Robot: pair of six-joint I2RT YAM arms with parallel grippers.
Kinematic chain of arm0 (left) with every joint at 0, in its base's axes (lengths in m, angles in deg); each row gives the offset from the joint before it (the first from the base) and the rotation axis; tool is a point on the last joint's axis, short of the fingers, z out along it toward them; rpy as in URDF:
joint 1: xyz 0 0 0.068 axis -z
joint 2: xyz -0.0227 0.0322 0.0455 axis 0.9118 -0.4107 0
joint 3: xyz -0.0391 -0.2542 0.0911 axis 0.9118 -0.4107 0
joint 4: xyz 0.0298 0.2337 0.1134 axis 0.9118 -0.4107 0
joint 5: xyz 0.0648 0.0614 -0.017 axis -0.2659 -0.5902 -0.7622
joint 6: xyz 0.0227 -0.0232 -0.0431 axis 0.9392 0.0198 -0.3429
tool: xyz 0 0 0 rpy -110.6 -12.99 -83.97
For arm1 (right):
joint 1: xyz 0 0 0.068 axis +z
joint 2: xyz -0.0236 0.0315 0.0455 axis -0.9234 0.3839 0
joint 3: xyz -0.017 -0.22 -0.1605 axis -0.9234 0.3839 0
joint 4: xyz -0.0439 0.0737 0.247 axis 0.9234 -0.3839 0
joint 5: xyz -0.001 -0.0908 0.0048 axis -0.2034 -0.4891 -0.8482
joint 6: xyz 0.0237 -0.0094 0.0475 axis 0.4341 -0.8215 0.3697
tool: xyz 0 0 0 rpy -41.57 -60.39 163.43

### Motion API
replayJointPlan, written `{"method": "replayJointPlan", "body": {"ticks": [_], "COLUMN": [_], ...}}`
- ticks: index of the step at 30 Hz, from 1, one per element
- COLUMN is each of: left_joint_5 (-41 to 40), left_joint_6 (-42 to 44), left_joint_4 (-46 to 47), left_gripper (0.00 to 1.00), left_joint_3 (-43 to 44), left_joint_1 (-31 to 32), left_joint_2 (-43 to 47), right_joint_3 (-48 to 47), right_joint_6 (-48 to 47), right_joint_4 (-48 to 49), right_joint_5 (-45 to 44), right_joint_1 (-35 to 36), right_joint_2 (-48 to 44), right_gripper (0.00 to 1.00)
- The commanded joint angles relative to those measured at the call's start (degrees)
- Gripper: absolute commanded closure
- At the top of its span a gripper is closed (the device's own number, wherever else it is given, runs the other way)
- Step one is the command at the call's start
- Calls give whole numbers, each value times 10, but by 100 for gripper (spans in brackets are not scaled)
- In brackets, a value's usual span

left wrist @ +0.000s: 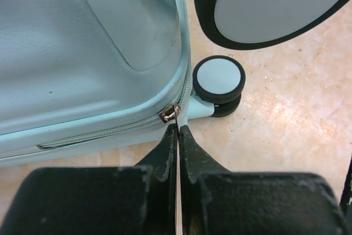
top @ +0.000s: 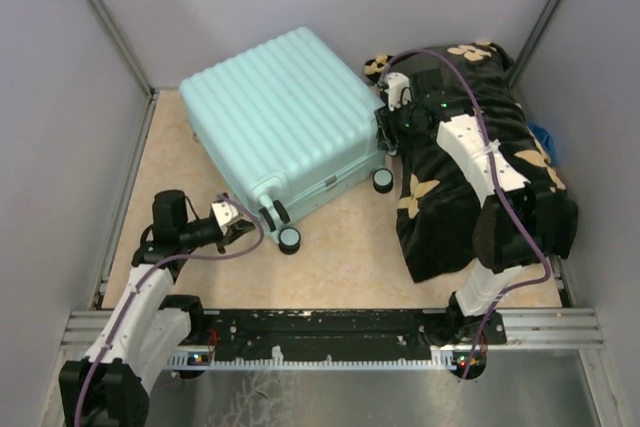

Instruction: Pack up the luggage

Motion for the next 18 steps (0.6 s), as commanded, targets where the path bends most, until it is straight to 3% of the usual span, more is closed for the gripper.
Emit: {"method": "replayJointPlan", "body": {"ticks": [1,10,18], "left_joint_5": [115,-97,-343], "left_joint_6": [-58,-221,-241], "left_joint_4": [51,221,344], "left_gripper": [100,100,100], "left_joint_3": [22,-53,-80], "left_joint_1": [24,174,357], "left_joint_2": [53,81,19], "right_joint_3": [-37,-42,-46], "right_joint_6": [20,20,18], "right_joint_4": [45,45,46], "right_joint_5": [14,1,-9], "right_joint_1": [34,48,62], "right_joint_2": [16,27,33], "right_gripper": [100,100,100]}}
